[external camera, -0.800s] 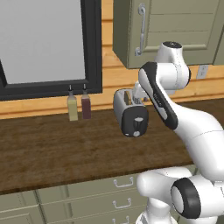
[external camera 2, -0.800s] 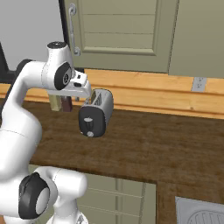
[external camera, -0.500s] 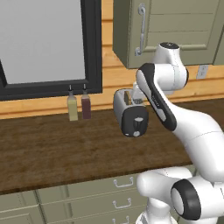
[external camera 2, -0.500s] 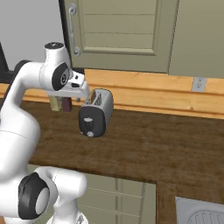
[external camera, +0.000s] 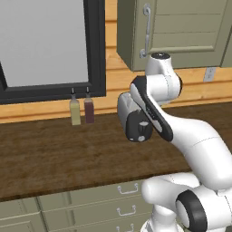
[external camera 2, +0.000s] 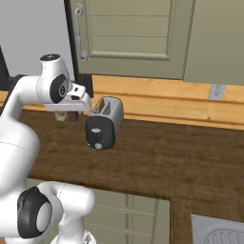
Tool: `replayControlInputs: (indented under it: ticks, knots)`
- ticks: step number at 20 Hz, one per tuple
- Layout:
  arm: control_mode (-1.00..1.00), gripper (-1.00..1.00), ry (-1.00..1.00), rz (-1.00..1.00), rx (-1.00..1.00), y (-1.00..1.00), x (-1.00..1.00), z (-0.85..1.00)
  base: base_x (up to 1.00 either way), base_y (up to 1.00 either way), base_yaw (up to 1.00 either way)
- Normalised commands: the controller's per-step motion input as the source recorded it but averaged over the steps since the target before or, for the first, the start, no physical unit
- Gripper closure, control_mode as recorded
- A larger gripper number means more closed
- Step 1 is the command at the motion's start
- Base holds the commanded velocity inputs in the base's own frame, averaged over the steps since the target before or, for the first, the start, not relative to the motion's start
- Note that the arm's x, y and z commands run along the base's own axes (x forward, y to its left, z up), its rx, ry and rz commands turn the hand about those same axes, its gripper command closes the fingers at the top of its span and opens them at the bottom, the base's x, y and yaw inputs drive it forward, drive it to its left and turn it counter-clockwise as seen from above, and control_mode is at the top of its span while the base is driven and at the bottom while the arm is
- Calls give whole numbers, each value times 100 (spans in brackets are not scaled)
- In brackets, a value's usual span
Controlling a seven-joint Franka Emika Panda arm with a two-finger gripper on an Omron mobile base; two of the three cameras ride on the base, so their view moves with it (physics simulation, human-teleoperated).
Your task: Start the toaster. Once the lever pops up, take the bread to the plate on the dining counter.
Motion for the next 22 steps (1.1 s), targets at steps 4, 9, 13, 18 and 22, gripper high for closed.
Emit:
replayControlInputs:
  ticks: [4,9,13,18,22]
  knots:
    - [-100,-100,0,1,0,0,14,-39,0,0,0]
    - [-100,-100,0,0,0,0,16,-37,0,0,0]
    - [-100,-100,-6,0,0,0,12,-41,0,0,0]
    - [-100,-100,-1,0,0,-7,14,-32,0,0,0]
    - [-100,-100,-1,0,0,-7,17,-27,0,0,0]
